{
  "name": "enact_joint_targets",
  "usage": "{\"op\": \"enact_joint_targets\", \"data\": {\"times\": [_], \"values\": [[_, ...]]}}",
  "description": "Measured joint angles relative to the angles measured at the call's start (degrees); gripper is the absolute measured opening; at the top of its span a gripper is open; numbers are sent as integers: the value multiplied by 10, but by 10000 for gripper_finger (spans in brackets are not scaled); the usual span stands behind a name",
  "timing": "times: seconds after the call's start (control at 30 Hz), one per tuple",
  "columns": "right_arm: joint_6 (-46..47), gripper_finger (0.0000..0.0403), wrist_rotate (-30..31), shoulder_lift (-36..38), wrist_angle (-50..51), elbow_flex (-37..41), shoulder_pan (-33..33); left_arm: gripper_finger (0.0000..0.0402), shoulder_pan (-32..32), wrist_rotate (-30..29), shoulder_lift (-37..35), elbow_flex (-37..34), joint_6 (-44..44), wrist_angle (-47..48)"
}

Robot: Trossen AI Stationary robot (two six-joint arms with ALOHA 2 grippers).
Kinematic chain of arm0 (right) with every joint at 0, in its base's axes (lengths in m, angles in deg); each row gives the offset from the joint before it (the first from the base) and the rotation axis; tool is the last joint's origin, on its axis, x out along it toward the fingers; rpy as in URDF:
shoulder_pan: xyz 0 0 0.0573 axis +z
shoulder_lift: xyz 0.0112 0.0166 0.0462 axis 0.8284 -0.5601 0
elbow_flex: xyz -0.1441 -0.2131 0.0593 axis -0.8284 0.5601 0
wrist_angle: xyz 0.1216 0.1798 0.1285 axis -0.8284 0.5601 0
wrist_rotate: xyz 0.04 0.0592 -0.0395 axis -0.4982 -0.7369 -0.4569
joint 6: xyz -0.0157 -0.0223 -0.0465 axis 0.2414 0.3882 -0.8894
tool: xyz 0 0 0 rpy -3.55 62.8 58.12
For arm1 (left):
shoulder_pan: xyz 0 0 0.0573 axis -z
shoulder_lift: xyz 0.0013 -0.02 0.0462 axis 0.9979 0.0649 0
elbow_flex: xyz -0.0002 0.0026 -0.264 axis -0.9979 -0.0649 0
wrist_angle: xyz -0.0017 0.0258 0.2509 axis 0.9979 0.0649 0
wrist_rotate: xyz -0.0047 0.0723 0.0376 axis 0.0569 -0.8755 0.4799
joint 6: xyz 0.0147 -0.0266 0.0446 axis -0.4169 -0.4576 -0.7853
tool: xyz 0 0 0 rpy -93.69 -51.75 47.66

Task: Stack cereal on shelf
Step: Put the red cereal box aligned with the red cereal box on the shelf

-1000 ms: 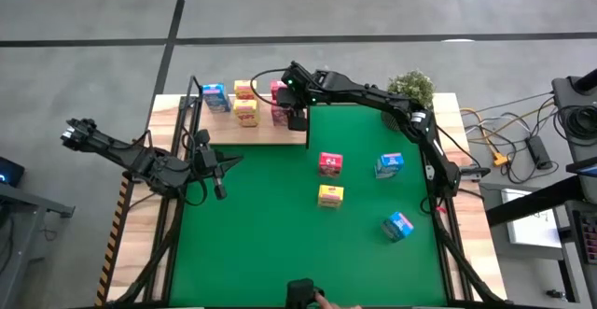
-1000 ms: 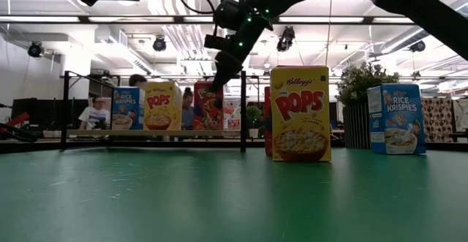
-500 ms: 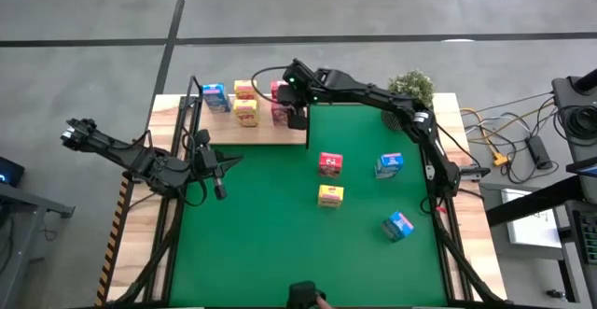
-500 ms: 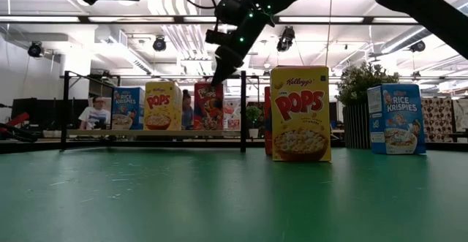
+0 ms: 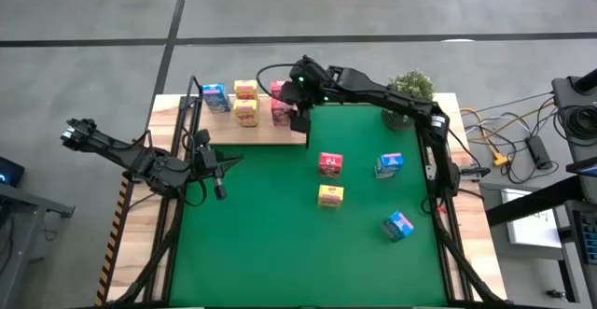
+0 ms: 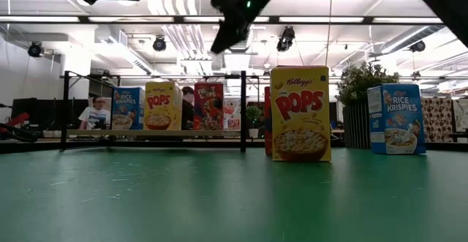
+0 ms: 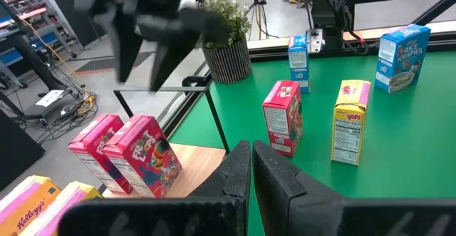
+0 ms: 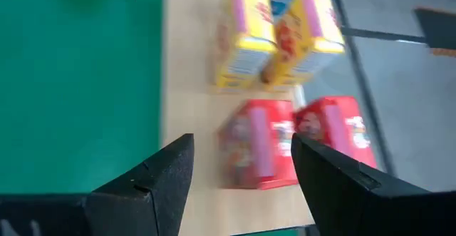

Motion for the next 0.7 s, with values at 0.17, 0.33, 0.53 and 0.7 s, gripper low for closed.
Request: {"op": "enact_joint_targets", "data": {"times": [0.17, 0.33, 0.53, 0.7], "values": [[49, 223, -18, 39, 61, 0, 44, 0, 0, 0, 0, 0, 5, 0], [92, 214, -20, 56, 154, 1, 92, 0, 0, 0, 0, 0, 13, 0], [146, 210, -15, 58, 223, 25, 133, 0, 0, 0, 12, 0, 18, 1], [189, 209, -15, 78, 244, 91, 147, 0, 0, 0, 23, 0, 18, 1]]}}
